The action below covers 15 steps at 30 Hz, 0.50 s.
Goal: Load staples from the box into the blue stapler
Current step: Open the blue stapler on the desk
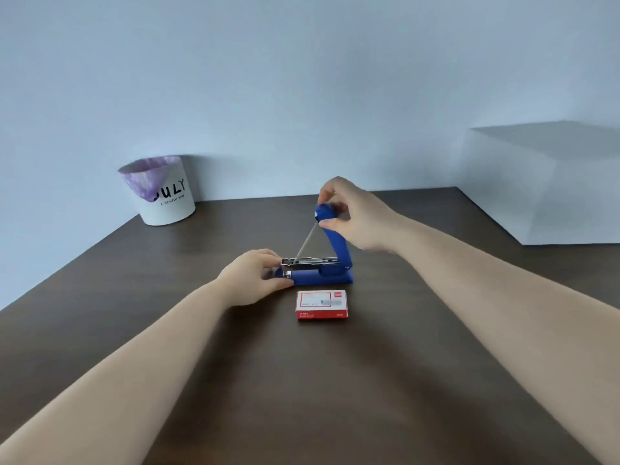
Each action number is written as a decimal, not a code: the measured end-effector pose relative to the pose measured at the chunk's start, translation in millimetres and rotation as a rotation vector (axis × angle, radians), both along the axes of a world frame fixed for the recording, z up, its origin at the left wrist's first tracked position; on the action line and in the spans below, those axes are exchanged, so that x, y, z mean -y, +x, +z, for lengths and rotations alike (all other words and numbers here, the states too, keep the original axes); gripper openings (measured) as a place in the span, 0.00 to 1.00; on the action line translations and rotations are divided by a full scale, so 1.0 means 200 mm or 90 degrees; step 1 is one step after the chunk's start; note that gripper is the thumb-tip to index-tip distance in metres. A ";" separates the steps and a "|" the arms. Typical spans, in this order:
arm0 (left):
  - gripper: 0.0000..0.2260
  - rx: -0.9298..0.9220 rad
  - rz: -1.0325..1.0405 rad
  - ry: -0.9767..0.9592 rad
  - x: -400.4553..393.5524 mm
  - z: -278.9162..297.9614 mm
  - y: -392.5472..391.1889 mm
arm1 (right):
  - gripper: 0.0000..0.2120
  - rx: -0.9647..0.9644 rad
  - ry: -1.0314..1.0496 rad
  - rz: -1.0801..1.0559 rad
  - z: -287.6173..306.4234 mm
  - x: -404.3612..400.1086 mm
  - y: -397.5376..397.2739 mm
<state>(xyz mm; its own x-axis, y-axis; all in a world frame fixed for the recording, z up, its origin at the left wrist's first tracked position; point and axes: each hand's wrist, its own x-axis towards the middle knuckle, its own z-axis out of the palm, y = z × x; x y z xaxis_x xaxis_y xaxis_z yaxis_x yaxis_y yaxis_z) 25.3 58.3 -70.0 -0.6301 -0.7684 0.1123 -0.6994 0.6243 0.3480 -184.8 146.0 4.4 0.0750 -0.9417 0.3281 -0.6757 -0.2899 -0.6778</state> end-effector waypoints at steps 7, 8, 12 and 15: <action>0.12 0.024 0.007 -0.001 -0.01 0.01 -0.01 | 0.13 -0.021 0.037 -0.047 0.00 -0.08 -0.14; 0.12 0.020 0.005 0.004 0.00 0.01 -0.01 | 0.11 0.008 0.048 -0.048 0.00 -0.09 -0.16; 0.11 0.021 -0.009 0.013 0.03 0.00 -0.01 | 0.09 -0.071 0.063 -0.088 0.01 -0.10 -0.24; 0.11 0.014 -0.009 0.010 0.03 -0.01 -0.01 | 0.09 -0.152 0.080 -0.108 0.00 -0.11 -0.27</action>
<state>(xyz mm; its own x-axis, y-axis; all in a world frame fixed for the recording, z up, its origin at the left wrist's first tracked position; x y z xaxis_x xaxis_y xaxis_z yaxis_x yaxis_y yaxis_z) 24.1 51.4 -71.5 -0.6435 -0.7606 0.0859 -0.6978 0.6291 0.3426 -237.9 167.3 4.3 -0.0252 -0.9794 0.2005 -0.8516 -0.0840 -0.5175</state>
